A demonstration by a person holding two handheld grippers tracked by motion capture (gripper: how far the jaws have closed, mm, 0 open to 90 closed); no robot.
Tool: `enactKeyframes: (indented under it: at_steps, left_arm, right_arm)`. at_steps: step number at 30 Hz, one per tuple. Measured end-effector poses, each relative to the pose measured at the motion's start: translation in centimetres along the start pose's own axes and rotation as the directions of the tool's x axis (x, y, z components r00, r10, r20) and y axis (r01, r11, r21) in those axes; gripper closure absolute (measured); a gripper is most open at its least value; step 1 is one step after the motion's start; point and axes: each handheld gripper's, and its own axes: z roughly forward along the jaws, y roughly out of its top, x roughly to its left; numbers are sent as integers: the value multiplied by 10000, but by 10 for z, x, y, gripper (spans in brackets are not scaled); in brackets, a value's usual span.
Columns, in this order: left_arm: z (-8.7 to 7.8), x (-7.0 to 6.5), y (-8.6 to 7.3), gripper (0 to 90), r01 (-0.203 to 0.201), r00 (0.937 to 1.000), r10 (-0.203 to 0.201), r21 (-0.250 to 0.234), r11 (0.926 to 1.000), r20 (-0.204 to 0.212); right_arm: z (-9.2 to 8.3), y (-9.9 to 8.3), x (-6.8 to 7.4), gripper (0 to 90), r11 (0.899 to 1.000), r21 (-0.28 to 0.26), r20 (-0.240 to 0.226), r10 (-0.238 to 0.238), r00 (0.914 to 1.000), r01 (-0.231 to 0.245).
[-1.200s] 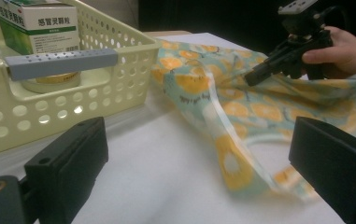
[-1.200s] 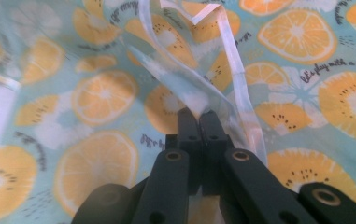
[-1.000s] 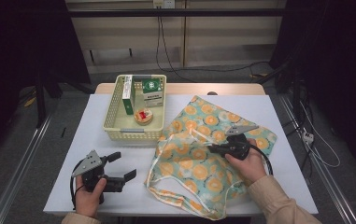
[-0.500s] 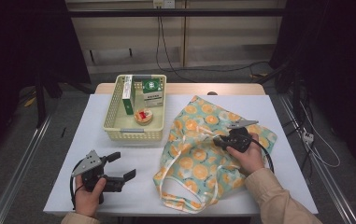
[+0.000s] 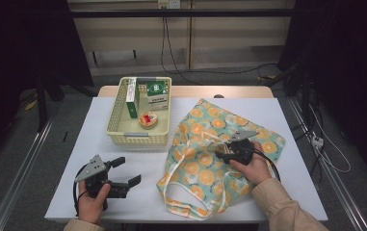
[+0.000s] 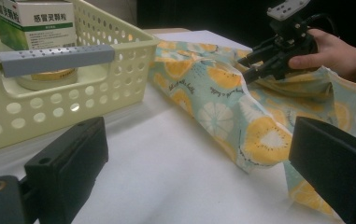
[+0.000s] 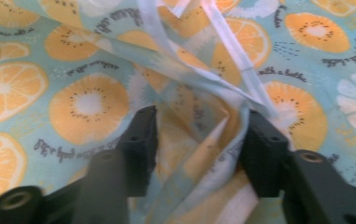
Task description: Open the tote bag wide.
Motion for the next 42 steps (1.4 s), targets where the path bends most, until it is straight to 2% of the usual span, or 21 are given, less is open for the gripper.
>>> enactKeyframes:
  at_steps: [3, 9, 14, 19, 21, 26, 29, 35, 41, 42]
  left_arm:
    - [0, 0, 0, 47, 3, 10000, -3, -12, 10000, -26]
    - [-1, -1, 1, 47, -11, 10000, 11, -62, 10000, 8]
    - [-1, -2, 2, 47, -81, 10000, 81, -71, 9999, -6]
    - [-2, -1, 2, 47, 0, 10000, -1, -93, 10000, -64]
    - [-2, 0, 2, 47, -37, 10000, 37, -73, 10000, -53]
    - [0, -1, 3, 47, 8, 10000, -8, -89, 10000, -48]
    - [1, -1, 3, 47, -22, 10000, 22, -62, 10000, -12]
    - [3, -2, 5, 47, -37, 10000, 37, -27, 10000, 24]
    - [3, -2, 7, 47, -77, 10000, 77, -61, 10000, 19]
    - [3, -2, 7, 47, -74, 10000, 74, -46, 10000, 15]
  right_arm:
    - [-1, 0, -2, 708, 10000, 23, 143, 56, 9999, -56]
    - [0, 2, 0, 835, 9997, 76, 136, -253, 9996, 252]
    - [0, 2, -1, 885, 9999, 52, 91, -95, 9999, 94]
    - [-1, 5, -4, 896, 9986, 280, -57, 457, 9989, -455]
    - [-3, 9, -5, 897, 9982, 320, -132, 511, 9986, -507]
    - [-18, 25, -12, 896, 9958, -213, -366, 886, 9954, -894]
    - [-28, 37, -15, 896, 9962, -425, -214, 746, 9970, -755]
    - [-41, 58, -20, 896, 9928, -835, -74, 856, 9963, -859]
    - [-50, 74, -22, 895, 9935, -893, 107, 713, 9974, -700]
    - [-50, 75, -22, 895, 9931, -921, 13, 730, 9973, -726]
